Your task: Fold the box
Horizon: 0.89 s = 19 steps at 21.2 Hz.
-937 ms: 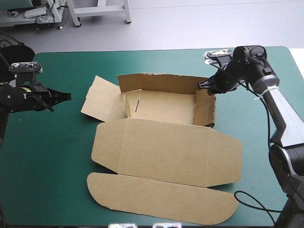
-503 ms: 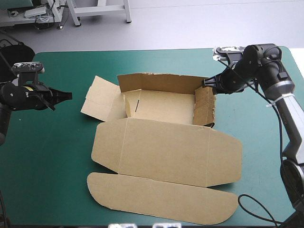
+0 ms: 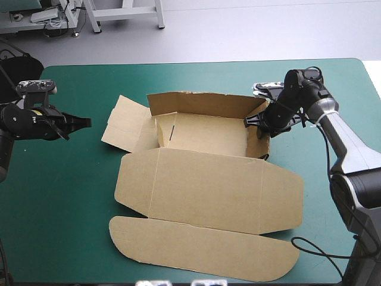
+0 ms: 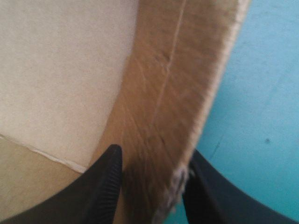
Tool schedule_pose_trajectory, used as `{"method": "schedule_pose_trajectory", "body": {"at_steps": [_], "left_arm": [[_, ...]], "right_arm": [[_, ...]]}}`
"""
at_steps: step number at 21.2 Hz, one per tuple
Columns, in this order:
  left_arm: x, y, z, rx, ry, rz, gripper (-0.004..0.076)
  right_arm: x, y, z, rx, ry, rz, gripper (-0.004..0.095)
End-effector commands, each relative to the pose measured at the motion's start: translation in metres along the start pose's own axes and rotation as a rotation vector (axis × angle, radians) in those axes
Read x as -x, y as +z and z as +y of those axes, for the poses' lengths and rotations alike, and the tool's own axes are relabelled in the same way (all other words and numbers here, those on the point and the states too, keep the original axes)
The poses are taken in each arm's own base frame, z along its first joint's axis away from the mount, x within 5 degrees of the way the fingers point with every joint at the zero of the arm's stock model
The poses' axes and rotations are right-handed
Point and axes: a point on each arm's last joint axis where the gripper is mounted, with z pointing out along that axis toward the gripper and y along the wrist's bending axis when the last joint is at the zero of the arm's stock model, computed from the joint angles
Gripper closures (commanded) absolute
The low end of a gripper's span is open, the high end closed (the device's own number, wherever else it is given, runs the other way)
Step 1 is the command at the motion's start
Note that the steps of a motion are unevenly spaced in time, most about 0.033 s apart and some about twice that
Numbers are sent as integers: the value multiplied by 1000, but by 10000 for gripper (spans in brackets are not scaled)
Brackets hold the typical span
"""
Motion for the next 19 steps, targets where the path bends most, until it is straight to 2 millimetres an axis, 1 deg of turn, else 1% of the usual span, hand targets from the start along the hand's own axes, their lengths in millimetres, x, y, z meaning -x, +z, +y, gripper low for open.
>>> {"method": "schedule_pose_trajectory", "body": {"at_steps": [1, 3, 4, 5, 6, 7, 8, 9, 10, 12, 14, 15, 16, 19], "left_arm": [[10, -17, -4, -10, -5, -98, 733], [10, -17, -5, -25, -14, -94, 733], [10, -17, -6, -33, -13, -95, 733], [10, -17, -7, -36, -11, -98, 733], [10, -17, -7, -36, 7, -98, 733], [11, -17, -7, -34, 29, -101, 733], [11, -17, -6, -27, 28, -106, 733], [12, -15, -4, -18, 12, -110, 733], [13, -14, -2, -9, -18, -113, 733], [16, -10, 11, 1, -90, -134, 733], [17, -11, 30, 3, -193, -166, 733], [16, -13, 47, -3, -274, -186, 733], [15, -15, 61, -12, -332, -201, 733], [11, -19, 80, -59, -381, -213, 733]], "right_arm": [[7, -1, 3, 35, -19, -48, 534], [9, 10, 3, 68, 16, -26, 537], [10, 20, 3, 83, 22, -3, 573], [11, 23, 3, 93, 17, 8, 626], [11, 27, 3, 98, -2, 14, 798], [12, 27, 3, 99, -7, 5, 932], [12, 25, 4, 98, -7, -2, 917], [12, 21, 4, 98, -10, -12, 926], [11, 15, 6, 103, -11, -24, 926], [9, -4, 9, 109, -31, -51, 926], [5, -31, 8, 115, -54, -93, 926], [2, -53, 8, 142, -59, -148, 926], [-2, -70, 9, 176, -61, -193, 926], [-9, -98, 4, 233, -47, -273, 926]]}}
